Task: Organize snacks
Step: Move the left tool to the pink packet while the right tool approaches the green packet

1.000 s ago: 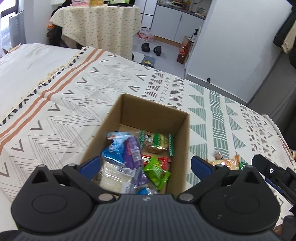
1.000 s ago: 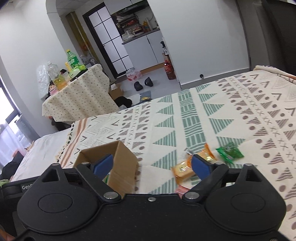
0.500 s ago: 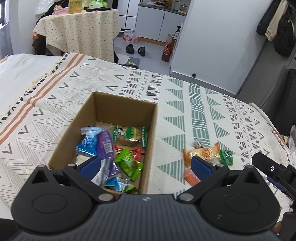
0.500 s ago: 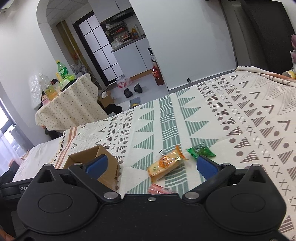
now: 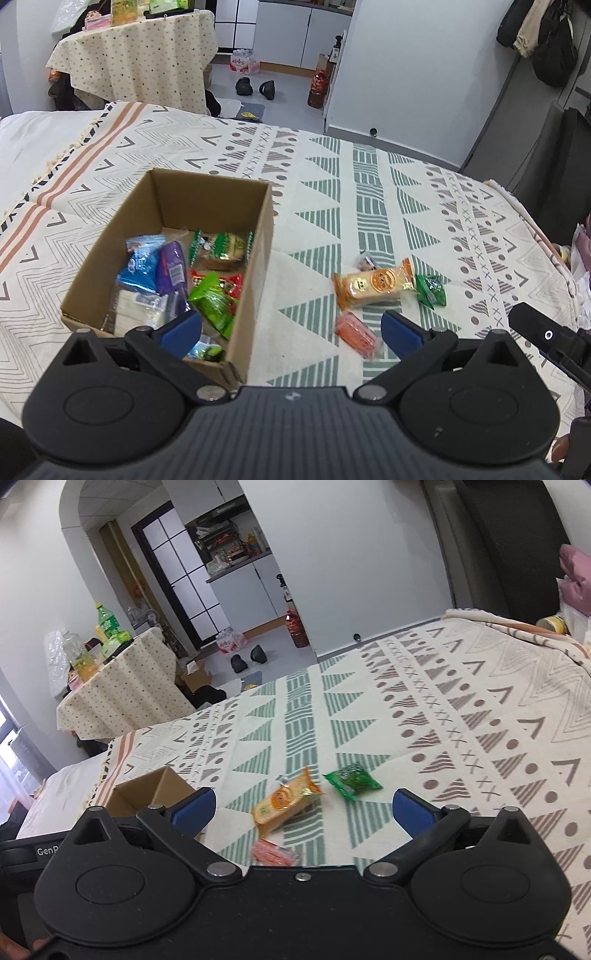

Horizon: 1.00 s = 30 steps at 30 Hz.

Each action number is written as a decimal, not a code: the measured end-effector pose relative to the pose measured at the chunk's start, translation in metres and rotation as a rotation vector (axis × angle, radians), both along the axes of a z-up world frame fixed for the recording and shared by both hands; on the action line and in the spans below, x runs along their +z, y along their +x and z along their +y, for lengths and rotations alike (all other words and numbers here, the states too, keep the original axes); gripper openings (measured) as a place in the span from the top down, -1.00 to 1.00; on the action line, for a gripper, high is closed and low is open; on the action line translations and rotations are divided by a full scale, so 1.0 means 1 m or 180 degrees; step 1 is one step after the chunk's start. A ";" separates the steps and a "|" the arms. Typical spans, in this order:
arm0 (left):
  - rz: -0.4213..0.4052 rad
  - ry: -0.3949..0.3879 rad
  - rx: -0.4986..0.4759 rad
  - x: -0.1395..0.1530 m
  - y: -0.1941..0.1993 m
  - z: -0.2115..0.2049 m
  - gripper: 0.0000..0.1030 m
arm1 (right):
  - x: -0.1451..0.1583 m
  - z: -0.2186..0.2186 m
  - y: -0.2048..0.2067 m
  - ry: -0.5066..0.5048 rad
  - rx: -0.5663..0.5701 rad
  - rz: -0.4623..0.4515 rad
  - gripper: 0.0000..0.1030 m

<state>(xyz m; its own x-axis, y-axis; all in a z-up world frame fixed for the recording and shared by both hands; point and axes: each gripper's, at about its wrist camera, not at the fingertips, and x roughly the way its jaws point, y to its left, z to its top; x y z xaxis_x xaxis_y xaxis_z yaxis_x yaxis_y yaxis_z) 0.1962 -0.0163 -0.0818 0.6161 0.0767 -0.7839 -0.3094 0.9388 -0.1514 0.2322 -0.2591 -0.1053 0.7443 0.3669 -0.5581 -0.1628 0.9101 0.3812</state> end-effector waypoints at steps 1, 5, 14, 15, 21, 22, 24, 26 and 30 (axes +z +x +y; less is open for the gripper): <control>0.0007 -0.0001 -0.0010 -0.001 0.001 -0.002 -1.00 | -0.001 -0.004 0.000 0.0002 -0.0016 0.0012 -1.00; 0.0022 0.0026 -0.0042 -0.004 0.005 -0.010 -0.98 | -0.004 -0.016 0.002 0.0009 -0.0058 0.0044 -1.00; 0.0037 0.0021 -0.0149 -0.017 0.018 -0.029 -0.94 | -0.024 -0.039 0.011 0.0187 -0.0082 0.0137 -1.00; 0.0042 0.0013 -0.0152 -0.019 0.020 -0.031 -0.92 | -0.025 -0.040 0.012 0.0182 -0.0086 0.0136 -1.00; 0.0088 -0.0047 -0.0162 -0.032 0.031 -0.039 -0.74 | -0.036 -0.045 0.020 0.0239 -0.0078 0.0168 -0.98; 0.0091 -0.0056 -0.0161 -0.034 0.033 -0.040 -0.71 | -0.037 -0.046 0.021 0.0242 -0.0068 0.0174 -0.97; 0.0107 -0.0072 -0.0152 -0.038 0.037 -0.041 -0.64 | -0.041 -0.046 0.025 0.0251 -0.0044 0.0191 -0.89; 0.0133 -0.0101 -0.0139 -0.044 0.042 -0.042 -0.56 | -0.046 -0.046 0.030 0.0272 -0.0018 0.0219 -0.84; 0.0226 -0.0189 -0.0094 -0.057 0.051 -0.043 -0.28 | -0.052 -0.045 0.038 0.0288 0.0024 0.0235 -0.80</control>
